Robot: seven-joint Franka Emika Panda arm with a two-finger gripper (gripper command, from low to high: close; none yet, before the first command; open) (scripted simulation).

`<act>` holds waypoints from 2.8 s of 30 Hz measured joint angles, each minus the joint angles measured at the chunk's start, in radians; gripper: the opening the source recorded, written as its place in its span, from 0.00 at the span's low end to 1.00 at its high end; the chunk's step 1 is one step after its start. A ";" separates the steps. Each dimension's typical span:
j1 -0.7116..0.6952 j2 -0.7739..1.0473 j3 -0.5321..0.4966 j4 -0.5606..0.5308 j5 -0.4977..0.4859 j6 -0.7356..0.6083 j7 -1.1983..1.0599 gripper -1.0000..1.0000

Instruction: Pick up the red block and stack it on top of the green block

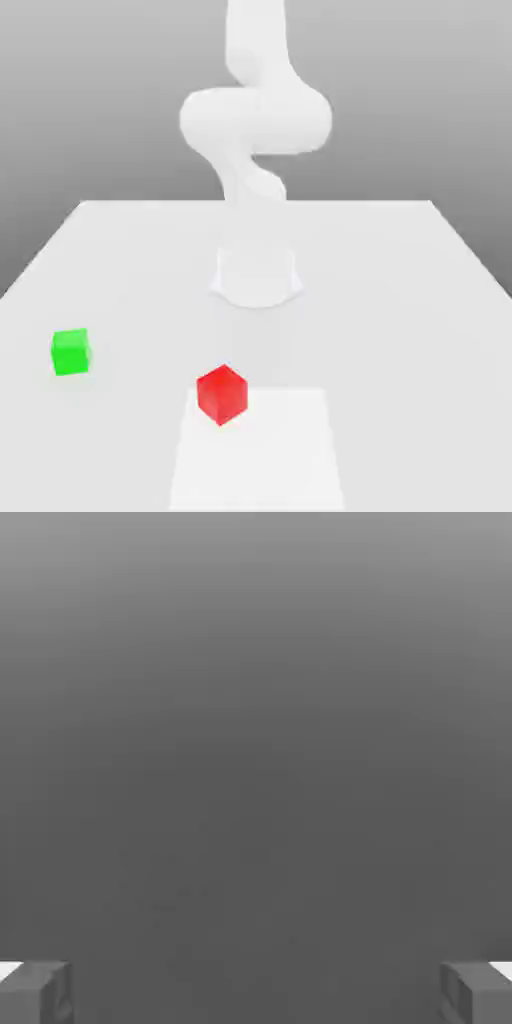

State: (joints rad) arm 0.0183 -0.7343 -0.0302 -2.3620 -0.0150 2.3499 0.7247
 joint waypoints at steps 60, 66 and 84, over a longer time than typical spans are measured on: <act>-0.356 0.559 -0.514 -0.457 -0.185 0.316 -1.282 0.00; -0.370 0.591 -0.568 -0.449 -0.150 0.341 -1.370 0.00; -0.304 0.775 -0.564 -0.443 0.149 0.490 -1.581 0.00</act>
State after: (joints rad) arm -0.2853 0.0403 -0.5941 -2.8047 0.1343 2.8401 -0.8563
